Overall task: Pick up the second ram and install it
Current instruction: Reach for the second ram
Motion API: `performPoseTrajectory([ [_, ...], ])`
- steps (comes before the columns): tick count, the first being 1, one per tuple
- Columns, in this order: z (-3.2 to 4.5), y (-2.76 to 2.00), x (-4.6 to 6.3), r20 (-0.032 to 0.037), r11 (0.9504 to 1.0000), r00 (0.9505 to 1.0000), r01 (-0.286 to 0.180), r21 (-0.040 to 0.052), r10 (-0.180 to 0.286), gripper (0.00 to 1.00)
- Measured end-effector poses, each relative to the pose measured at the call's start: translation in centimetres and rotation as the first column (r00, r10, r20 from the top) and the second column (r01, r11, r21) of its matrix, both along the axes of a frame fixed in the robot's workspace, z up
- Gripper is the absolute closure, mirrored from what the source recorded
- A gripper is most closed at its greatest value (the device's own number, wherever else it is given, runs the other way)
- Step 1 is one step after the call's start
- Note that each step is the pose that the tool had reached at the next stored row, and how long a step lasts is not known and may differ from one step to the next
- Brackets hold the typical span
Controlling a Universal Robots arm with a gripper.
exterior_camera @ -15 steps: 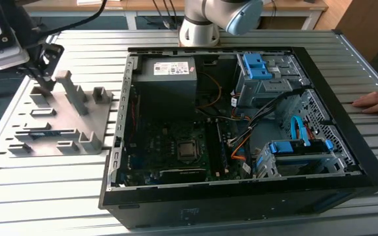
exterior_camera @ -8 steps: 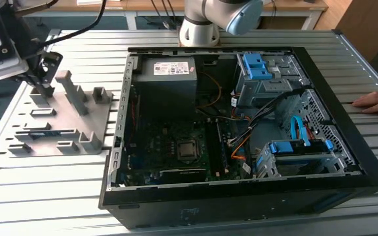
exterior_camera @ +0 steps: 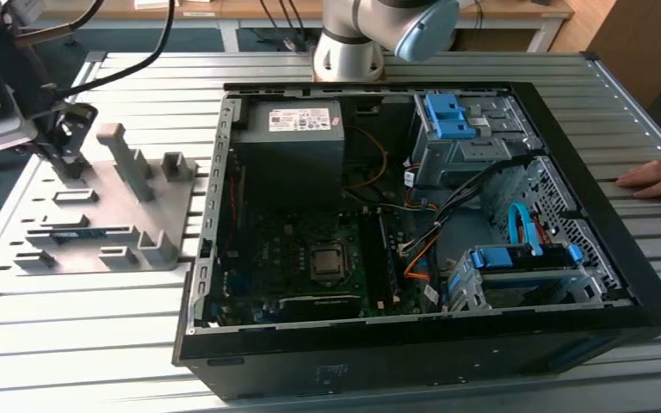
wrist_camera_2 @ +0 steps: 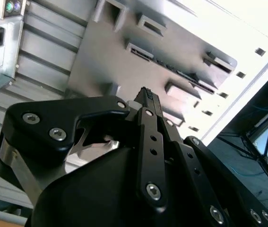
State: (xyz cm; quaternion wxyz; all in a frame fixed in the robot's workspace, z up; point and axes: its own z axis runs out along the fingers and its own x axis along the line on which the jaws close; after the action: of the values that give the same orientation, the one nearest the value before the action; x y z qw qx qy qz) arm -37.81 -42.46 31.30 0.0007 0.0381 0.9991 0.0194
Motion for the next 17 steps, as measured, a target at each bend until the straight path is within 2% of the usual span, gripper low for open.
performPoseTrajectory([
  [3,-0.20,-0.01,-0.3,-0.0285,1.0000,0.9996,0.000,0.0000,0.000,0.90],
  [12,-1.85,-0.51,-0.7,-0.0322,1.0000,0.9995,-0.006,0.0001,0.006,0.90],
  [17,-2.74,-0.57,-0.9,-0.0323,1.0000,0.9994,-0.009,0.0001,0.009,0.90],
])
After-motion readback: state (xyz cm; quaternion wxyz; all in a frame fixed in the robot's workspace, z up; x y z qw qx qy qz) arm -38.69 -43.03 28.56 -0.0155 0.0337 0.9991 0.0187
